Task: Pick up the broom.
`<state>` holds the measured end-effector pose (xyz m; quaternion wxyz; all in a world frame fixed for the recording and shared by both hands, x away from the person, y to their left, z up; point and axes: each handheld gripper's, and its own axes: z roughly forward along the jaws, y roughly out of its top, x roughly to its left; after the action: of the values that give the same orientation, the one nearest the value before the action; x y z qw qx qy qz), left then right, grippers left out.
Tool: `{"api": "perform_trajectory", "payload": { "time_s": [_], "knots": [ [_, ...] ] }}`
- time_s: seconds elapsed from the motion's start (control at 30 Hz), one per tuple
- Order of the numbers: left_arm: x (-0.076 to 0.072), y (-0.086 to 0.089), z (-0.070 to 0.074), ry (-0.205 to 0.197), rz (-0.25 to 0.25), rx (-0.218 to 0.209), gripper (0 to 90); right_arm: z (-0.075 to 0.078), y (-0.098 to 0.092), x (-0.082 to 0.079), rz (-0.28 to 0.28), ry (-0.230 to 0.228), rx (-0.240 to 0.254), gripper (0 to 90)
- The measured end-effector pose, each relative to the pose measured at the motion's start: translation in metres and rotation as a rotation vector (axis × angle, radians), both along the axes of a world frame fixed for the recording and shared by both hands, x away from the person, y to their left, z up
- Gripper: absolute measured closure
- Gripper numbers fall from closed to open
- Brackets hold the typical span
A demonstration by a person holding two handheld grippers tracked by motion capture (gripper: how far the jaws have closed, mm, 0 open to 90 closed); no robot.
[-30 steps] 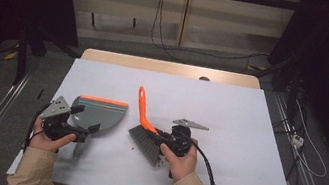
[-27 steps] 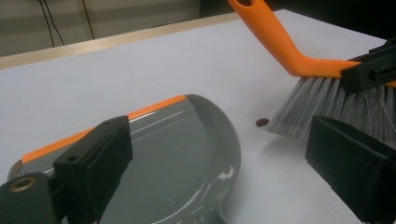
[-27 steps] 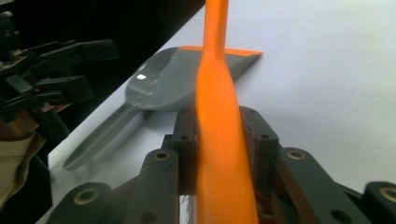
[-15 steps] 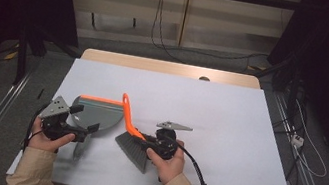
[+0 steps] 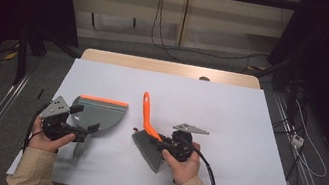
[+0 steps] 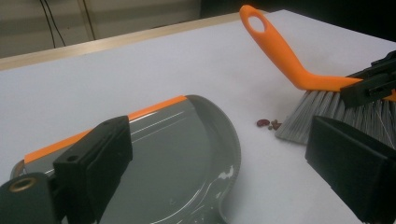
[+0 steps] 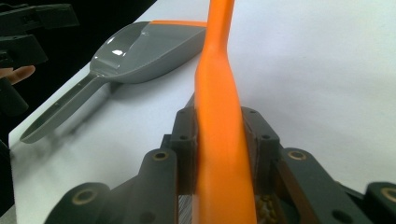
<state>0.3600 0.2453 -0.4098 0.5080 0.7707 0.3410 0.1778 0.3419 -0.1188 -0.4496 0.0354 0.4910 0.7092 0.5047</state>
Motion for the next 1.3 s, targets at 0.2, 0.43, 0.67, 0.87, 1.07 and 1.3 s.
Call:
{"api": "perform_trajectory", "payload": {
  "time_s": [0.2, 0.43, 0.67, 0.87, 1.07, 1.3],
  "knots": [
    [0.0, 0.0, 0.0, -0.001, -0.002, 0.005, 7.5, 0.001, -0.009, -0.002, -0.018, -0.012, -0.012, 70.1],
    [0.0, 0.0, 0.0, -0.002, 0.0, -0.003, 7.5, 0.002, -0.017, -0.003, -0.031, -0.014, -0.013, 70.1],
    [0.0, -0.001, 0.001, -0.003, 0.0, -0.003, 7.4, 0.005, -0.019, -0.001, -0.03, -0.015, 0.049, 71.0],
    [0.001, -0.001, 0.0, -0.001, -0.003, 0.0, 7.5, 0.02, -0.006, 0.008, -0.014, -0.057, 0.096, 71.2],
    [0.001, 0.001, 0.0, 0.004, 0.004, -0.009, 7.5, 0.025, 0.019, 0.027, 0.0, -0.06, 0.087, 71.2],
    [0.002, 0.002, 0.0, 0.003, 0.004, -0.01, 7.5, 0.007, 0.043, 0.042, -0.005, -0.012, 0.024, 71.2]
  ]
}}
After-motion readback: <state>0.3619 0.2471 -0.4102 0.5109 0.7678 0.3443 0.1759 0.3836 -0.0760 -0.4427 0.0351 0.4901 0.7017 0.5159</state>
